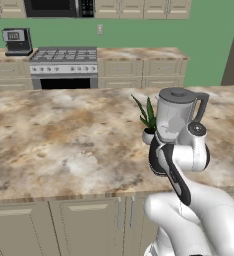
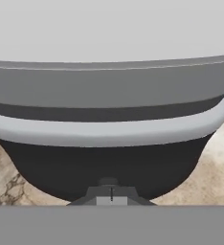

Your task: Grab the onion and garlic from the fridge, place them in the blender, close the lid, and turn on the blender to create a marinade.

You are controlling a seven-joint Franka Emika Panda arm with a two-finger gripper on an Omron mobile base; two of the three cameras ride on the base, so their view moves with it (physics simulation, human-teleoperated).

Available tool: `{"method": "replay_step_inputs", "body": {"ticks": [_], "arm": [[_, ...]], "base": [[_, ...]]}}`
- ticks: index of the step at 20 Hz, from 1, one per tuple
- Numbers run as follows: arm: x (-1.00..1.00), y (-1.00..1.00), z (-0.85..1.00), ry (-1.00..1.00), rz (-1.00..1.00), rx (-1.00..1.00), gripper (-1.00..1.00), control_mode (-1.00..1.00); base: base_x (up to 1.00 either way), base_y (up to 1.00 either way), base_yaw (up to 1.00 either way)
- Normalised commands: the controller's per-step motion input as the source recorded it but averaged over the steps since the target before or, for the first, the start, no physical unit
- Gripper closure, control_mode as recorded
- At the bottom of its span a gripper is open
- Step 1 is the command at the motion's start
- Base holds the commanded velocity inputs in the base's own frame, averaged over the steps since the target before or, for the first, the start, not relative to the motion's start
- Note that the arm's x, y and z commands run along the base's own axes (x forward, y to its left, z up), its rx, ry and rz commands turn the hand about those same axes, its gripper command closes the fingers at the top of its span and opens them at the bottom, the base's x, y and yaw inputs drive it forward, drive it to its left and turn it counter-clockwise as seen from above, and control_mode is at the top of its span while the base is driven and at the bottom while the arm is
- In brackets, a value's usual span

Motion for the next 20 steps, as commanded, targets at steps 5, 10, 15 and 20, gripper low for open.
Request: {"method": "replay_step_inputs", "body": {"ticks": [5,10,15,20], "arm": [[0.05,0.00,-0.05,0.00,0.00,0.00,1.00,-1.00],[0.02,0.00,-0.02,0.00,0.00,0.00,1.00,-1.00],[0.01,0.00,0.00,0.00,0.00,0.00,1.00,-1.00],[0.16,0.00,0.00,0.00,0.00,0.00,1.00,-1.00]], "base": [[0.00,0.00,0.00],[0.00,0.00,0.00],[0.00,0.00,0.00],[0.00,0.00,0.00]]}}
